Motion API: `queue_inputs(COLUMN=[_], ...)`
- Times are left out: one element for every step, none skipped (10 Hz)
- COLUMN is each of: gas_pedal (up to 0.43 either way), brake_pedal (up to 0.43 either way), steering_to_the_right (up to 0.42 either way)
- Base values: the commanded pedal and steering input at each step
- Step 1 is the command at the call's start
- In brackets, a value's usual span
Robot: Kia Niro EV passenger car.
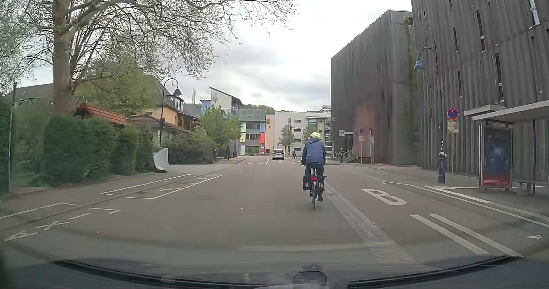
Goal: Follow the waypoints while adhering to traffic rules and regulations
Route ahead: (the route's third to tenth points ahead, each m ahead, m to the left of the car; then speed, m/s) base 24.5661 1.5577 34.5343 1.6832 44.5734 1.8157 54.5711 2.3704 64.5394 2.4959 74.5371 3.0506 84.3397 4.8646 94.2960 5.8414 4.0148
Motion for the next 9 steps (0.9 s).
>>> queue_inputs(gas_pedal=[0.039,0.039,0.039,0.039,0.028,0.028,0.028,0.028,0.028], brake_pedal=[0.0,0.0,0.0,0.0,0.0,0.0,0.0,0.0,0.0], steering_to_the_right=[-0.004,-0.004,-0.003,-0.002,-0.002,-0.002,-0.002,-0.002,-0.002])
